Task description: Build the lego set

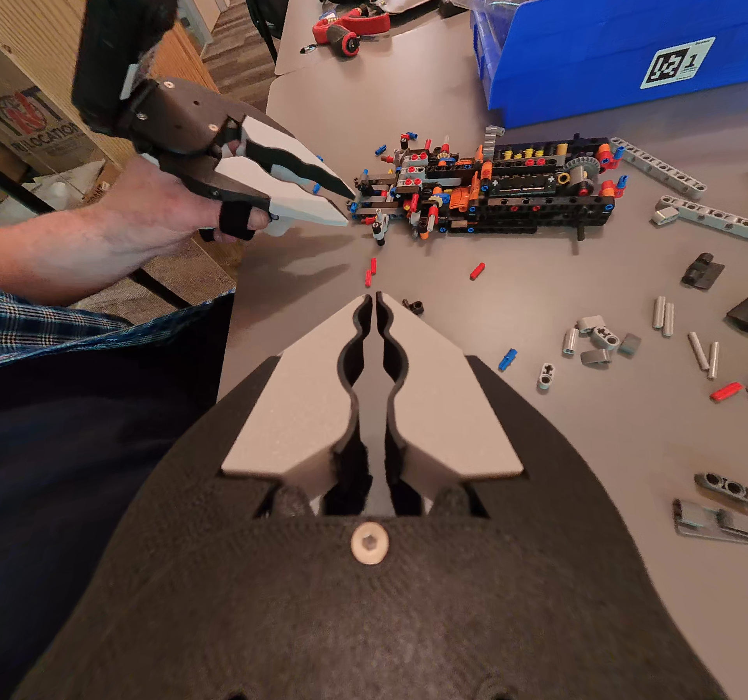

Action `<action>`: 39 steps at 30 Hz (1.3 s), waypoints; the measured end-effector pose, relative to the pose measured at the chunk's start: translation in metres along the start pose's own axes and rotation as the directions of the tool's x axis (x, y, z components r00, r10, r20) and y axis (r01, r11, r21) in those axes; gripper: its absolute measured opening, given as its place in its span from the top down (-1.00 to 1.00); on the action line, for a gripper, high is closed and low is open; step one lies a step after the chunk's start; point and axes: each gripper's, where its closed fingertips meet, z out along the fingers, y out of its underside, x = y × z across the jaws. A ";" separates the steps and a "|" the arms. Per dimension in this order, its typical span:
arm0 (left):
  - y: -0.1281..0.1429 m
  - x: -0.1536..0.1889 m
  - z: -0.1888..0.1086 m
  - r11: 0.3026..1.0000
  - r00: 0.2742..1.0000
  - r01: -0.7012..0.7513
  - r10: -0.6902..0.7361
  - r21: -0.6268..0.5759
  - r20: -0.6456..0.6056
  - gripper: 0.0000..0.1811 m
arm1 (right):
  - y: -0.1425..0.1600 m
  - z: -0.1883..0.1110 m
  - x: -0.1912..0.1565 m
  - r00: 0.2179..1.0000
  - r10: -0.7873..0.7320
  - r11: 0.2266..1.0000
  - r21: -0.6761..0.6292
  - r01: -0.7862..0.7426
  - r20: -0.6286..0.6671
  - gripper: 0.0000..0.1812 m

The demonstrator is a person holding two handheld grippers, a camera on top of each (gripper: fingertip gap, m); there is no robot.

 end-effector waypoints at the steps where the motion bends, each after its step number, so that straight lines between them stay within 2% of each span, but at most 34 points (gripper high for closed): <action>1: 0.002 0.001 0.003 1.000 1.000 0.005 -0.005 -0.004 -0.007 0.67 | 0.000 0.001 0.000 1.000 0.002 1.000 -0.001 -0.002 0.004 1.00; 6: -0.001 0.005 0.009 0.999 1.000 -0.023 0.023 0.029 0.007 0.68 | 0.001 0.002 -0.002 1.000 -0.004 1.000 -0.009 0.004 -0.001 1.00; 15: 0.001 0.008 0.015 1.000 1.000 -0.003 0.003 0.002 -0.026 0.73 | 0.000 0.003 -0.004 1.000 -0.011 1.000 -0.018 0.011 -0.007 1.00; 21: -0.007 0.026 0.006 0.998 0.990 0.023 -0.015 0.063 -0.138 0.74 | 0.000 0.003 -0.003 1.000 -0.008 1.000 -0.016 0.008 -0.007 1.00; 24: -0.004 0.000 0.001 0.997 1.000 0.030 -0.029 0.070 -0.012 0.74 | 0.000 0.003 -0.003 1.000 -0.010 1.000 -0.017 0.010 -0.009 1.00; 29: 0.013 0.008 0.015 0.998 0.996 0.060 -0.061 -0.028 -0.061 0.68 | 0.000 0.004 -0.003 1.000 -0.008 1.000 -0.017 0.007 -0.004 1.00; 33: 0.012 0.019 0.017 0.999 0.996 0.037 -0.039 -0.028 -0.085 0.70 | -0.001 0.002 -0.003 1.000 -0.009 1.000 -0.015 0.008 -0.009 1.00; 39: -0.006 0.009 -0.003 0.997 0.995 0.039 -0.032 0.072 -0.089 0.68 | -0.001 0.002 -0.003 1.000 -0.010 1.000 -0.016 0.010 -0.008 1.00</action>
